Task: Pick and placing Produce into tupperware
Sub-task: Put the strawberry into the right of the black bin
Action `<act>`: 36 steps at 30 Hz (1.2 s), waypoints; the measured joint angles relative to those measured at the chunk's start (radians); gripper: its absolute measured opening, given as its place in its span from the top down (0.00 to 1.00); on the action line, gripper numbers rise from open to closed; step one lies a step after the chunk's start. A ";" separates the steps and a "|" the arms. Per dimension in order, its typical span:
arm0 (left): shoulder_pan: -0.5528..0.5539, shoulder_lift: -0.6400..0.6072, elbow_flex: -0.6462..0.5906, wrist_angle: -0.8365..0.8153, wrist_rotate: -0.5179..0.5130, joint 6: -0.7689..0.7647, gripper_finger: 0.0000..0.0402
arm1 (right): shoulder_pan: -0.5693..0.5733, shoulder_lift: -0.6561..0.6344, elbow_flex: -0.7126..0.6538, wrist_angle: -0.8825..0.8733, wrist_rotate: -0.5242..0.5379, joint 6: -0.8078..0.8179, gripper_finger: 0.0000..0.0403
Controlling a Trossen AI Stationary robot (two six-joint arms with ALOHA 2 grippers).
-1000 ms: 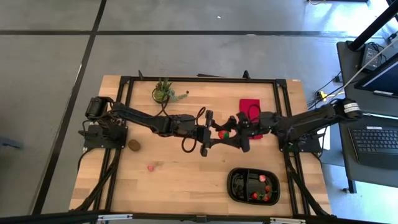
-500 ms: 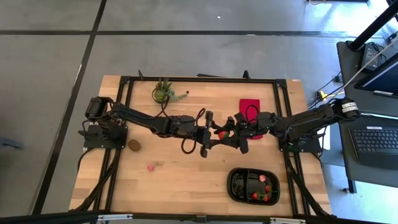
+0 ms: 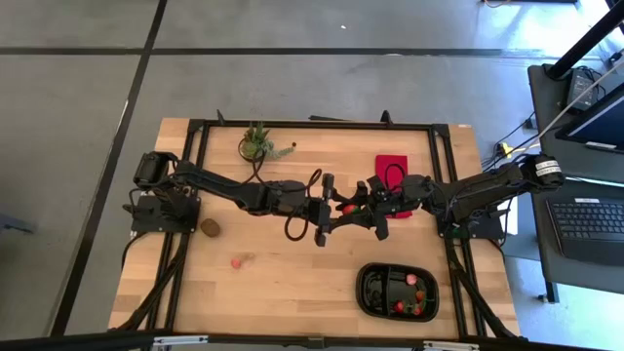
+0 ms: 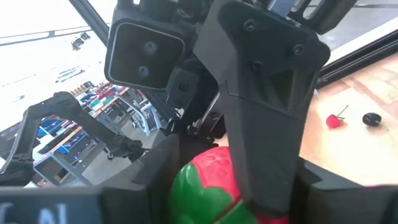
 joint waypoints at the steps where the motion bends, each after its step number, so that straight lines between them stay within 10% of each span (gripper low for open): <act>1: 0.000 0.000 0.000 0.000 0.000 -0.001 0.49 | 0.000 0.000 0.000 0.000 -0.001 0.000 0.53; 27: -0.072 0.000 -0.002 -0.046 -0.093 0.034 0.36 | 0.005 -0.003 -0.003 -0.024 -0.036 0.024 0.59; 36: -0.138 -0.002 -0.004 -0.075 -0.374 0.083 0.26 | 0.003 -0.007 -0.002 -0.114 -0.049 0.049 0.59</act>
